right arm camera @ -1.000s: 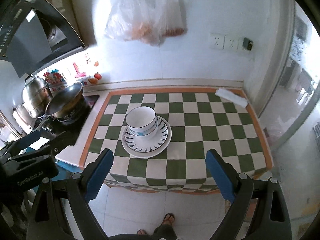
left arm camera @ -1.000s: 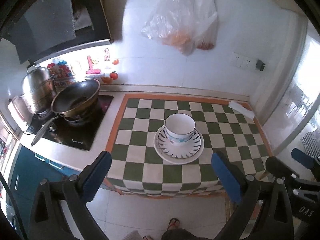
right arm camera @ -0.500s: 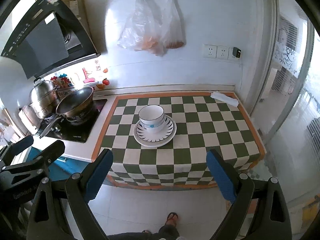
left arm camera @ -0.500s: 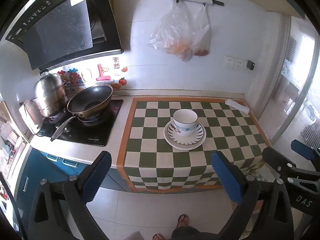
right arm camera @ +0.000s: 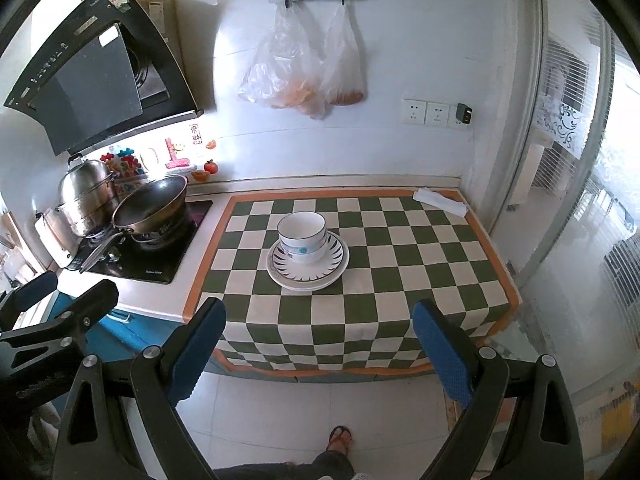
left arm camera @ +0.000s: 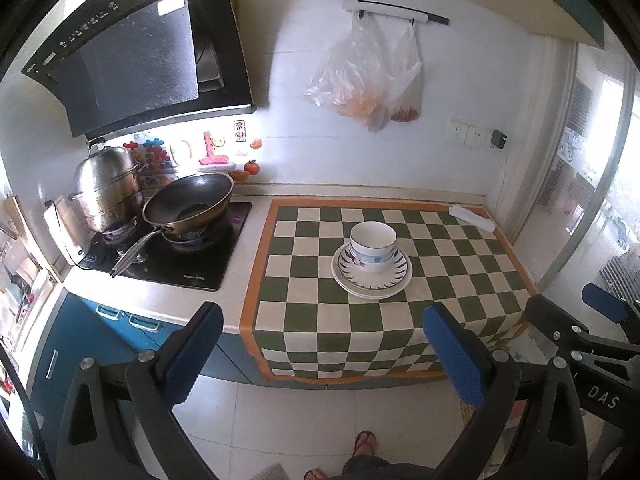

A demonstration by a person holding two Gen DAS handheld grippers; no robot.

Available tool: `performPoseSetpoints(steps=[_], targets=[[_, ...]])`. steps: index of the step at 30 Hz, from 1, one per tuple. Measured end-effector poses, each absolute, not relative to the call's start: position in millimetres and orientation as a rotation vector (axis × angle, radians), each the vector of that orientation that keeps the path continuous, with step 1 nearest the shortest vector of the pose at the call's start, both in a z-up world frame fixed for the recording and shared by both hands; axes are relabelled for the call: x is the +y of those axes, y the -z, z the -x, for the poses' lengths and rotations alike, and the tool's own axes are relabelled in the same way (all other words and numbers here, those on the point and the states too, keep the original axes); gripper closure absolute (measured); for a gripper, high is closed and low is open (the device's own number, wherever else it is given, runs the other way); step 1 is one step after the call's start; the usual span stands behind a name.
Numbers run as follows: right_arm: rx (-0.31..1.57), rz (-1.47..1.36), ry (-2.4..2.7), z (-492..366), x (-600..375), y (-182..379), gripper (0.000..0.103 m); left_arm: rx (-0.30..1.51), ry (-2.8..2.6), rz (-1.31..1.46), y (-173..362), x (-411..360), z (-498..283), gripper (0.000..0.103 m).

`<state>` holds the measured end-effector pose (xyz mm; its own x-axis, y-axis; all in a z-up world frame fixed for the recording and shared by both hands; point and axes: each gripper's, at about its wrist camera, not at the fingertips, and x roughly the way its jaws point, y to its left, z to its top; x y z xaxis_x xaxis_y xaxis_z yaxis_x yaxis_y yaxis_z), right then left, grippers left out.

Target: Organize plates and bowls

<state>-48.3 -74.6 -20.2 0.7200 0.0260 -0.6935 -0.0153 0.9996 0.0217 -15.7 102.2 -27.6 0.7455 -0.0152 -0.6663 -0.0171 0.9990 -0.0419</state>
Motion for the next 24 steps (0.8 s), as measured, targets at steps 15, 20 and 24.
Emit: performPoseSetpoints(steps=[15,20,24], targets=[[0.759,-0.015,0.000,61.2,-84.7,12.9,0.006,0.719,0.009,0.049,24.1,98.6,26.9,0.001],[0.753,-0.020,0.015,63.4,-91.4,10.6,0.006,0.722,0.018,0.045,24.3,96.2,26.9,0.001],[0.750,-0.021,0.023,65.9,-94.6,9.8,0.006,0.725,0.025,0.043,23.9,95.3,28.0,0.001]])
